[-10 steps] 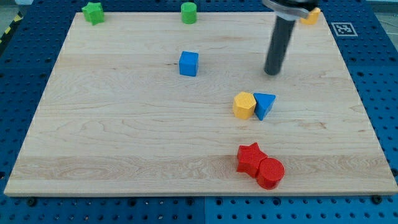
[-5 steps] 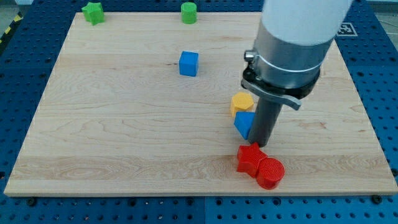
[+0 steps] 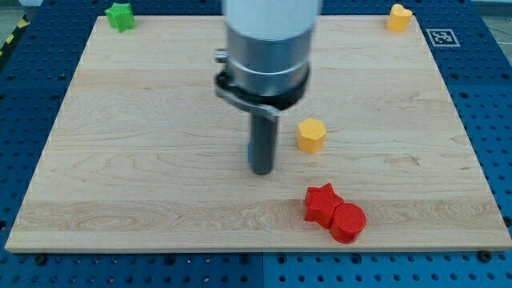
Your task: Push blue triangle to the left centre of the board
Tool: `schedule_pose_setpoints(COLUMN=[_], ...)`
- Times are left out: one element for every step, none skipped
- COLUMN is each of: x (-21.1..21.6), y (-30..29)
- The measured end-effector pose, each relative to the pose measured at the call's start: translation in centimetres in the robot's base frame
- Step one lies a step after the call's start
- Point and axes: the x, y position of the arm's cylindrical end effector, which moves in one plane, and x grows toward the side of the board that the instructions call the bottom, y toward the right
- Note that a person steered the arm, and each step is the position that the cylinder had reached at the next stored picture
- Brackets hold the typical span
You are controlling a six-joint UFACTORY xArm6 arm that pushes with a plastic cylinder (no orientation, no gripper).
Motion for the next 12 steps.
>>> schedule_pose_setpoints(x=[-0.2,0.9,-1.5,-2.2,-2.3,-4.0,-6.3,-8.5,-8.4,-9.3,-11.3,-12.3], y=[-1.6,4.7,6.5,1.6,-3.7,-7.9,-11.9,-15.3,-14.3,-12.4,-13.8,-17.5])
